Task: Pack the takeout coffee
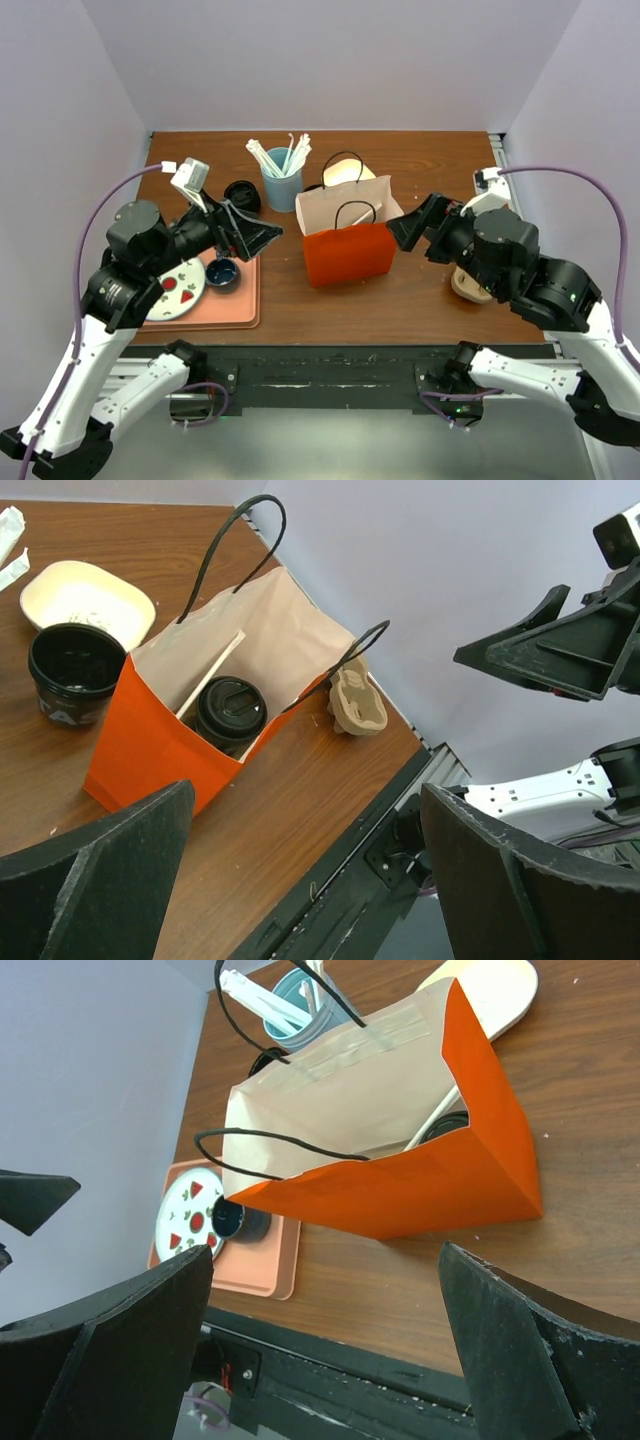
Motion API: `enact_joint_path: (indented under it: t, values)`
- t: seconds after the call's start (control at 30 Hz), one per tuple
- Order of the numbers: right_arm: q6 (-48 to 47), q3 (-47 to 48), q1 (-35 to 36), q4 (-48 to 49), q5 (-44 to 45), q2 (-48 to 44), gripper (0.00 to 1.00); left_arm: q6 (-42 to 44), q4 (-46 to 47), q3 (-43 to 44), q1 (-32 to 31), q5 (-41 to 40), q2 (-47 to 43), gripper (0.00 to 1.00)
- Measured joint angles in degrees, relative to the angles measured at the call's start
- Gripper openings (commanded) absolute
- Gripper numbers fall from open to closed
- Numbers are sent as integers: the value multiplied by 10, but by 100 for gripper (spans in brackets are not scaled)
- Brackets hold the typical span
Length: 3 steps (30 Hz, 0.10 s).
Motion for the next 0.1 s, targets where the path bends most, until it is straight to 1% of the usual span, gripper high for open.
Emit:
enact_joint_path:
  t: [0.1]
  values:
    - [6,-9,0,0,-1,-6,99,0,0,-2,0,0,-2,100]
